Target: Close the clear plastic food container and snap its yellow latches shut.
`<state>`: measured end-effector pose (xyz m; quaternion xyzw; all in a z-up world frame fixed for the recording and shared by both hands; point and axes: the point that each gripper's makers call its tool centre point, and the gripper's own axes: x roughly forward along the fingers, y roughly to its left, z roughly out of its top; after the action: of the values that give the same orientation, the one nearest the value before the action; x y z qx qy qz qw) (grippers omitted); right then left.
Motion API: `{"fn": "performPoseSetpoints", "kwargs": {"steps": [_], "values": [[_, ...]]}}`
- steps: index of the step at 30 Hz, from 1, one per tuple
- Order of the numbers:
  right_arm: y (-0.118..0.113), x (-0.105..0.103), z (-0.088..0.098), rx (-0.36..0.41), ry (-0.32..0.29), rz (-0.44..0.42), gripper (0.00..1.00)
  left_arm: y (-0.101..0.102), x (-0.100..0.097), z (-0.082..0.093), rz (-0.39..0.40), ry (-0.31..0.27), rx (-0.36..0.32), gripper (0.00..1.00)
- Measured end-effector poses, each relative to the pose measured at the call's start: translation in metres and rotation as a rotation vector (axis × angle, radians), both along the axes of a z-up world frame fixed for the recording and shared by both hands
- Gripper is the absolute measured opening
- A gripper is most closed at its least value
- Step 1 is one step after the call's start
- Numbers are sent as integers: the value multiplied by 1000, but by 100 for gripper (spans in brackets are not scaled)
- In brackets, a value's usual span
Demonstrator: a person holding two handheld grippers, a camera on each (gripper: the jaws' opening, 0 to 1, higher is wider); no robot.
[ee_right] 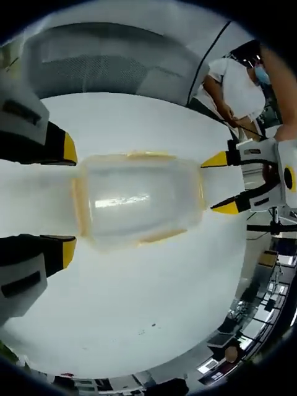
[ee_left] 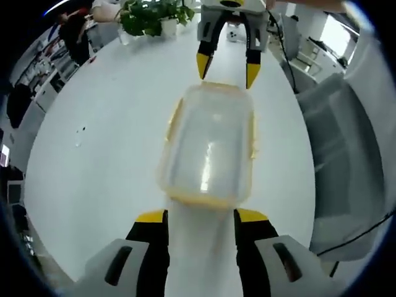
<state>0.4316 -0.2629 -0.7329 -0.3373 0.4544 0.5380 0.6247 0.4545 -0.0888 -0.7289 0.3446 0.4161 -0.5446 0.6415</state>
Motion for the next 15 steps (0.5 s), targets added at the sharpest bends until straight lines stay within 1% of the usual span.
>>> {"fn": "performPoseSetpoints", "kwargs": {"steps": [1, 4, 5, 6, 7, 8, 9, 10, 11, 12, 14, 15], "values": [[0, 1, 1, 8, 2, -27, 40, 0, 0, 0, 19, 9, -5, 40], [1, 6, 5, 10, -9, -68, 40, -1, 1, 2, 67, 15, -15, 40], [2, 7, 6, 19, -11, -81, 41, -2, 4, 3, 96, 10, -23, 39], [5, 11, 8, 42, -26, -111, 43, -2, 7, 4, 119, 0, -24, 38], [7, 13, 9, 52, -32, -117, 46, -3, 8, 5, 131, -2, -32, 38], [6, 13, 9, 50, -21, -129, 47, -5, 6, 6, 161, 17, -44, 37], [5, 13, 8, 43, -20, -142, 45, -5, 6, 6, 182, 26, -41, 36], [5, 15, 9, 48, -24, -162, 44, -4, 8, 6, 195, 17, -40, 34], [7, 17, 10, 63, -21, -188, 44, -4, 10, 6, 205, 12, -41, 34], [8, 18, 11, 79, -11, -228, 45, -1, 13, 6, 248, 11, -33, 34], [8, 19, 11, 86, -5, -254, 45, -3, 14, 7, 301, 26, -52, 34], [7, 22, 11, 83, -16, -286, 46, -1, 15, 6, 346, 45, -58, 34]]}}
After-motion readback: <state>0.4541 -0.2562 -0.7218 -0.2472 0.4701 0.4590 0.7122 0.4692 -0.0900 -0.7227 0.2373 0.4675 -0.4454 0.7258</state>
